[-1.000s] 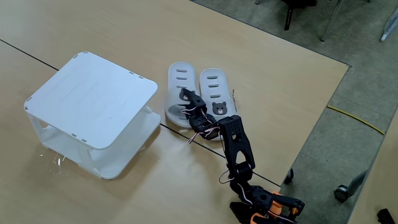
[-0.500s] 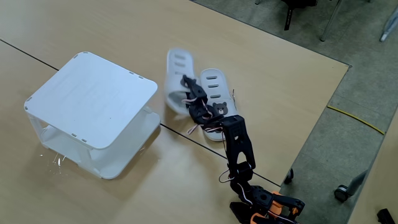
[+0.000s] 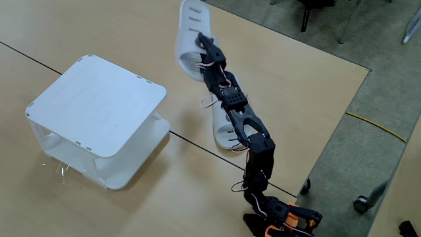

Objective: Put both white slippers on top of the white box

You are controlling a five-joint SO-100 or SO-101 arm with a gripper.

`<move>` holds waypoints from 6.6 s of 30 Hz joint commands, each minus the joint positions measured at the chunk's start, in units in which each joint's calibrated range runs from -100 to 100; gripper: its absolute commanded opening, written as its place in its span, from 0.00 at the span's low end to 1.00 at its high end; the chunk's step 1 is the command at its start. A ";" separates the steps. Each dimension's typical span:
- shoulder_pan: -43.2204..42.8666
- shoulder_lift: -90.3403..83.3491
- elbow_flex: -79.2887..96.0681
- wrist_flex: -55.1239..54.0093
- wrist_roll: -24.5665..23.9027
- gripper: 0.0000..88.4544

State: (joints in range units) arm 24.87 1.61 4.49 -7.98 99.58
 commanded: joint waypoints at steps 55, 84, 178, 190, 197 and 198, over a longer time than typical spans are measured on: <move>-40.00 28.72 -47.84 12.73 0.42 0.15; -40.58 -7.04 -4.36 12.73 0.42 0.28; 9.01 15.35 91.99 -77.09 0.42 0.01; 8.93 14.84 91.99 -77.09 0.42 0.19; 9.42 14.76 85.95 -78.13 0.42 0.19; 9.42 15.01 84.32 -78.13 0.42 0.19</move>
State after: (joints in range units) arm 34.16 16.87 94.16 -85.24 99.58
